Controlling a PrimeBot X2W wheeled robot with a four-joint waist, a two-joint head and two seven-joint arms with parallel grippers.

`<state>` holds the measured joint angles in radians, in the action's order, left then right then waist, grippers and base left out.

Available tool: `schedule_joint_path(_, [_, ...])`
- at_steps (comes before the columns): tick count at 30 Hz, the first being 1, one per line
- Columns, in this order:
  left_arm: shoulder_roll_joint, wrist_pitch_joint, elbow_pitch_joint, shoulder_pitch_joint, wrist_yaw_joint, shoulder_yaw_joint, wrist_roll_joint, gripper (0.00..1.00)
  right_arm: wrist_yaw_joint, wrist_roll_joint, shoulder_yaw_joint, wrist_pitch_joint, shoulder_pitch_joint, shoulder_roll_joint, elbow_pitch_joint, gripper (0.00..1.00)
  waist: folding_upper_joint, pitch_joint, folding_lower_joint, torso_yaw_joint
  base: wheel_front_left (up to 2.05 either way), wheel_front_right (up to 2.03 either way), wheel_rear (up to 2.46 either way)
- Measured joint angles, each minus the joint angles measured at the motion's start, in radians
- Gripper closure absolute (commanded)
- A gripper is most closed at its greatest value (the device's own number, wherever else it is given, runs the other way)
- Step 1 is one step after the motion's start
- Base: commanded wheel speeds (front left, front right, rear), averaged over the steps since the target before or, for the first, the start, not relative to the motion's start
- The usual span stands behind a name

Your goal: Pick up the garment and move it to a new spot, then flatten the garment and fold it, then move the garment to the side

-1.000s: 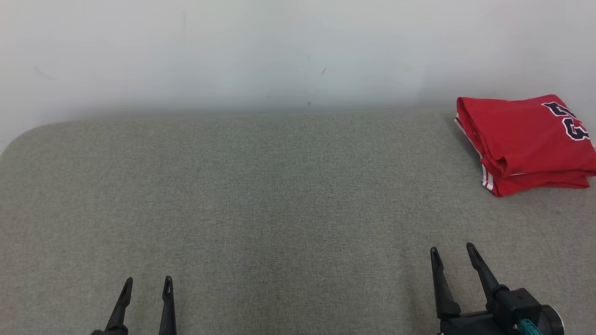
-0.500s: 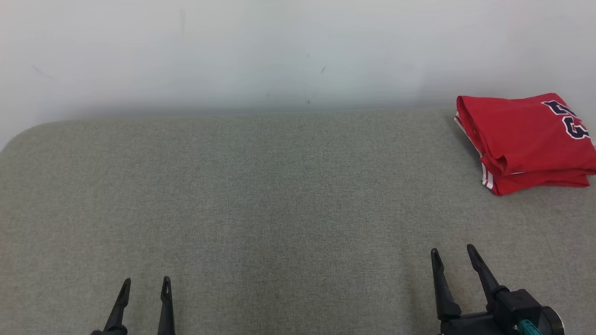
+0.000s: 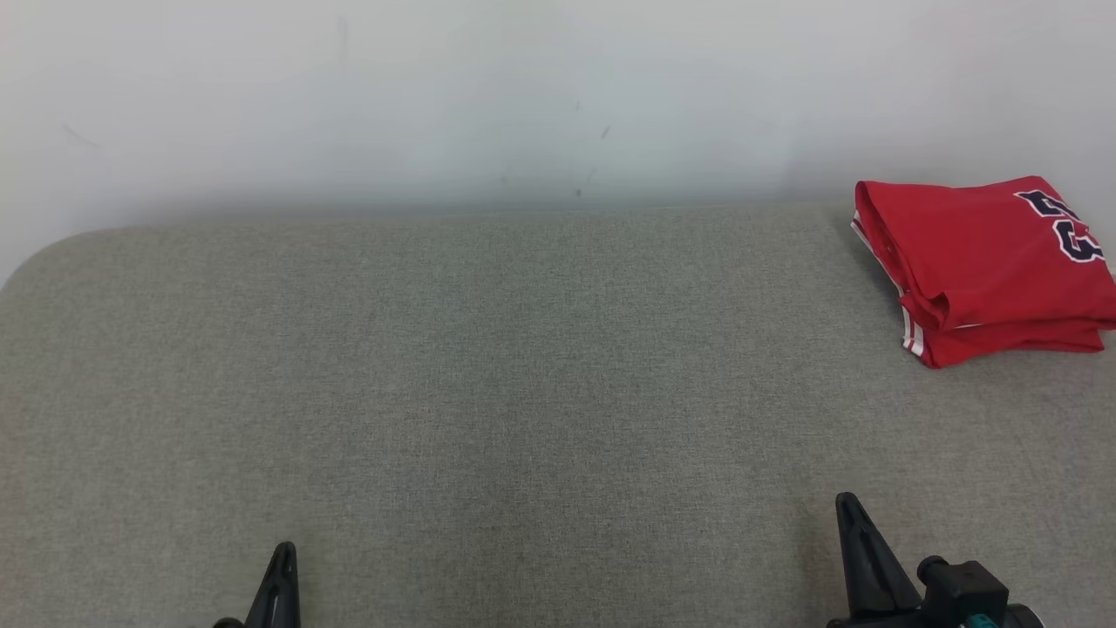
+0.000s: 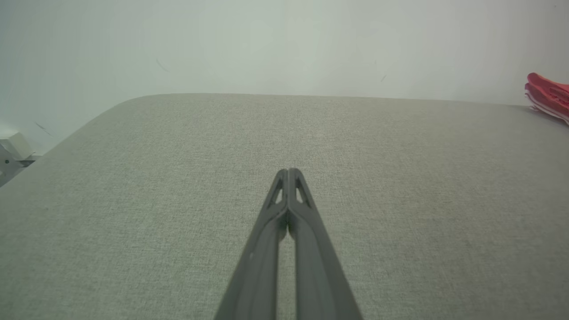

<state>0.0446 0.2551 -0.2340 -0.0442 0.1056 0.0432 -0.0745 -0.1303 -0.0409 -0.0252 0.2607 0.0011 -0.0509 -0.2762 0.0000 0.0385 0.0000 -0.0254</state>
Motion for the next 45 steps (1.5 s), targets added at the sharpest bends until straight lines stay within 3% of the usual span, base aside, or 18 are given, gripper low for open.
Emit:
schedule_joint_path(18, [-0.001,-0.072,0.016,0.001,0.002,0.024,-0.355,1.0,0.0,-0.356,-0.006,-0.097,-0.025,0.0,-0.013,1.0,0.0,-0.005,0.0,0.004,0.0,0.0,0.0])
schedule_joint_path(45, [0.0,-0.158,0.049,0.005,0.009,0.055,-0.787,1.0,0.0,-0.795,-0.015,-0.215,-0.084,0.0,-0.026,1.0,0.0,-0.013,0.0,0.009,0.0,0.0,0.0])
